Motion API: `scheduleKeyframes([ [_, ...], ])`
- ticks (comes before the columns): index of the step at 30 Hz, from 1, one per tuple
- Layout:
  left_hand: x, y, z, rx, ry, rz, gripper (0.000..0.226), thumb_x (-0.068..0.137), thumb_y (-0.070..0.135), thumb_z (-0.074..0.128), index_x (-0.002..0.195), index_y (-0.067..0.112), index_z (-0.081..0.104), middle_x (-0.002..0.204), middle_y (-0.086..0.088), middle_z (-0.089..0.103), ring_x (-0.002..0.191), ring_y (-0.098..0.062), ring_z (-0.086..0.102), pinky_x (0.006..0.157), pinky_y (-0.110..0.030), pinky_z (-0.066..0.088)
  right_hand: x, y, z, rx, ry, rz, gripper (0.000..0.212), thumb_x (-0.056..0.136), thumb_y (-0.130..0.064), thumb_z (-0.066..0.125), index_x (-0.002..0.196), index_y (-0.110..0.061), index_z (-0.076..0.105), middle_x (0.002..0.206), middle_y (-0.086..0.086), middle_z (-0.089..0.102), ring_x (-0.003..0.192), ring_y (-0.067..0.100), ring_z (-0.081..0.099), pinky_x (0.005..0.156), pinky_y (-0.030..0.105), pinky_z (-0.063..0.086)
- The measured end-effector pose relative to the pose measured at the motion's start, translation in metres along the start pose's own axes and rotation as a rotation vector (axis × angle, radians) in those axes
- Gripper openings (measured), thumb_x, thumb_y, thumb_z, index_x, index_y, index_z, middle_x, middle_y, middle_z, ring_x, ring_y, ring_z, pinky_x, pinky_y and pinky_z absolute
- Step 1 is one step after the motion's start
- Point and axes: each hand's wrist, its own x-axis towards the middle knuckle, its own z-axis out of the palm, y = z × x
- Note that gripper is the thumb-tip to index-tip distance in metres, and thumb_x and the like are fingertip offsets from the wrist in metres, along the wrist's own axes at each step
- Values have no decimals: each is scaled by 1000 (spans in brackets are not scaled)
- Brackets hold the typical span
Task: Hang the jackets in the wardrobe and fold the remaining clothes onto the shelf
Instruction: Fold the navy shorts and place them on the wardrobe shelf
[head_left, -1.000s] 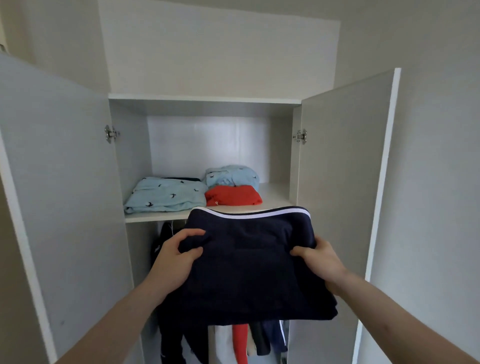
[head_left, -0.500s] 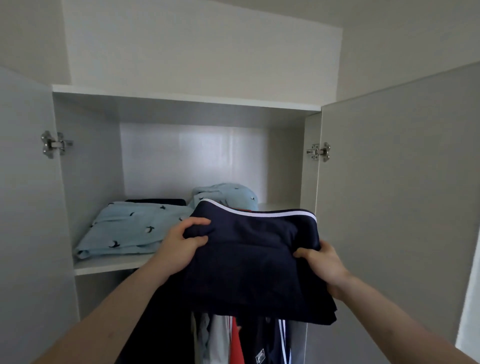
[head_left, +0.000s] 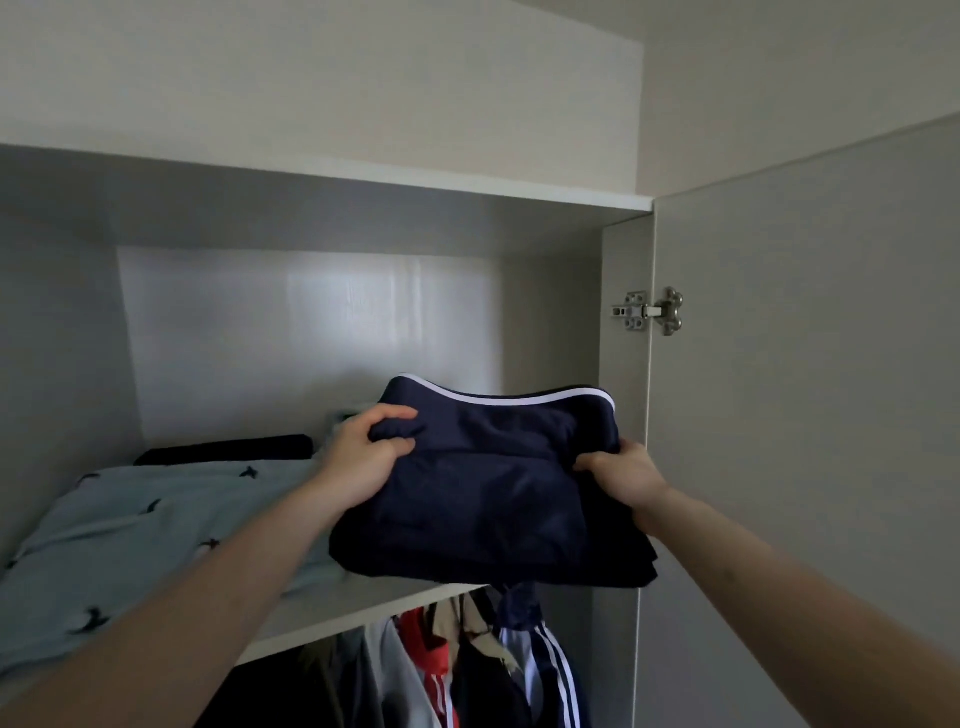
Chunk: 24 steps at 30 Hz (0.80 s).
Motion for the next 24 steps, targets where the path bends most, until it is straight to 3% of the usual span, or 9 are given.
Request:
scheduleKeyframes([
  [2,23,-7,9,-8,-3,-23,35,86,11,72,109,38,73,124,8,68,122,-14,58,109,-34,43,32,-6,8,-47,-3,-22,21,79,-5,72,99,-10,70,87,5,71,79,21,67,70,31,54],
  [6,65,-17,35,-93,-15,-70,37,86,6,65,110,34,71,129,3,64,120,-14,55,84,-15,40,99,-17,23,-192,0,-53,25,81,-8,65,105,-15,66,103,13,71,99,32,67,90,40,56],
  [10,106,-22,63,-30,-13,-83,49,83,6,65,122,36,66,131,6,56,116,-13,48,89,-25,36,168,-28,35,-304,16,-75,38,84,-13,60,122,-11,65,117,15,68,112,33,65,93,35,53],
  [14,141,-32,94,-25,-30,-87,61,81,-1,65,133,30,59,129,0,59,110,-17,56,80,-20,44,232,-31,49,-379,31,-40,43,88,-17,62,129,-4,61,125,18,65,117,35,63,95,36,52],
  [18,169,-50,118,28,-82,-111,66,84,0,65,140,32,51,129,-4,62,111,-25,62,100,-39,50,282,-27,66,-443,10,-11,43,91,-12,63,130,3,55,127,22,62,118,37,62,88,34,50],
  [22,193,-71,142,25,-159,-106,69,87,-1,64,145,30,45,124,1,62,98,-9,63,75,-13,49,316,-19,83,-491,-5,11,40,94,-10,61,132,-1,52,117,18,62,117,36,61,82,34,49],
  [24,207,-83,155,-10,-191,-113,71,86,-2,65,146,30,44,123,3,64,100,-8,63,83,-17,50,332,-15,89,-509,10,0,40,95,-13,61,133,-4,53,118,16,62,115,36,62,88,36,52],
])
